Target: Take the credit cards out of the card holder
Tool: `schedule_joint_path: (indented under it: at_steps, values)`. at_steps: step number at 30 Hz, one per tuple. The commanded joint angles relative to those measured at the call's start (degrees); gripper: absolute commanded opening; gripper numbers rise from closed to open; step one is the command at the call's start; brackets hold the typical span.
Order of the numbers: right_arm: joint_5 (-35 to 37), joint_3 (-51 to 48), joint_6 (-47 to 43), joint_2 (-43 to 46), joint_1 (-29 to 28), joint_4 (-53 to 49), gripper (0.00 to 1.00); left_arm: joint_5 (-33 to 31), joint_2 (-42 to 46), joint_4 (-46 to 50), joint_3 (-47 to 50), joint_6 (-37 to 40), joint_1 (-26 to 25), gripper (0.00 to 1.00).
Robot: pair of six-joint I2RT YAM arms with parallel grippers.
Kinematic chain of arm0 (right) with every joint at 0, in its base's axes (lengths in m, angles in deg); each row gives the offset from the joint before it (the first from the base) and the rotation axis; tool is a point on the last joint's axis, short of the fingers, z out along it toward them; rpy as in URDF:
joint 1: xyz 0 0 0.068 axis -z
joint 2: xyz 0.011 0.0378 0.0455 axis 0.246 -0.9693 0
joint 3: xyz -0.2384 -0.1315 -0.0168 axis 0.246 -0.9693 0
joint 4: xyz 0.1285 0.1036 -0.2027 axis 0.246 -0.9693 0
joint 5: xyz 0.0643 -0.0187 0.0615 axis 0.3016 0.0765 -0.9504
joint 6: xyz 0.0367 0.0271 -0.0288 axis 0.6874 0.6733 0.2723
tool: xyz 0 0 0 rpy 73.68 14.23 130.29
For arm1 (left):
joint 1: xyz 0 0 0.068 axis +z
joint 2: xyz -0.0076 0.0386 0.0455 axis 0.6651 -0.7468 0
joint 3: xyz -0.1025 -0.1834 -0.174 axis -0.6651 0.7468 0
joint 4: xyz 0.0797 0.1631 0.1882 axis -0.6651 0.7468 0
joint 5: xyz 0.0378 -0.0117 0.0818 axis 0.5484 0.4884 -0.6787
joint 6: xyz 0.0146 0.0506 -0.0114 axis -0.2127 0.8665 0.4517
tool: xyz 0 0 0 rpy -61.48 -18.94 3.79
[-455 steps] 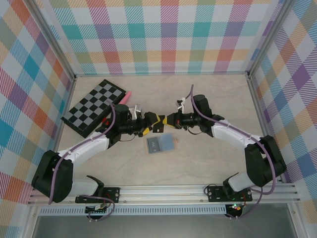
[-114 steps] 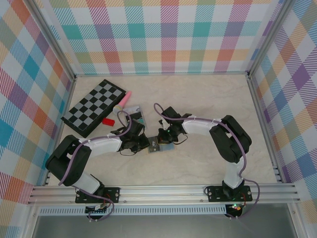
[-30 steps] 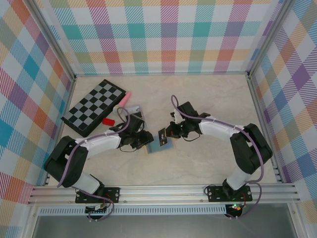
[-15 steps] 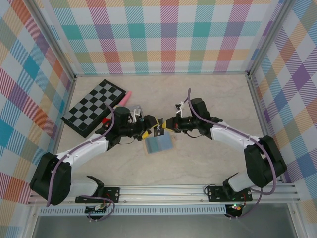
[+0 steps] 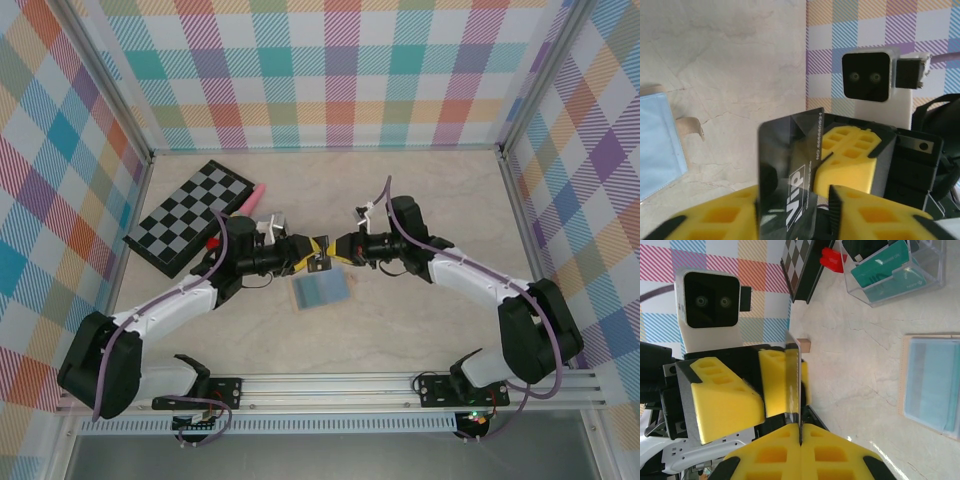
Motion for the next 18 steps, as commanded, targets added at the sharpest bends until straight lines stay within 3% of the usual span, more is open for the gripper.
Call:
schedule_joint_path:
  at_steps: [1, 6, 10, 14, 18]
  values:
    - [-1.0, 0.0, -0.2, -0.5, 0.3, 1.2, 0.0, 1.7, 1.7, -2.1, -0.4, 1.5, 0.6, 0.3]
    - [-0.3, 2.9, -3.8, -1.7, 0.4, -4.3, 0.01, 1.5, 1.9, 3.7, -2.9, 6.3, 0.6, 0.14]
    - [3.6, 2.5, -7.3, 0.4, 0.5, -7.5, 0.28, -1.6, 2.9, 13.9, -6.1, 13.9, 0.7, 0.0]
    - [9.3, 3.8, -11.7, 2.9, 1.4, -15.4, 0.62, -7.6, 3.0, 27.4, -11.2, 23.5, 0.7, 0.0]
    - [14.4, 5.0, -16.8, 4.5, 3.1, -22.0, 0.84, -19.6, 2.0, 42.2, -17.4, 33.8, 0.7, 0.0]
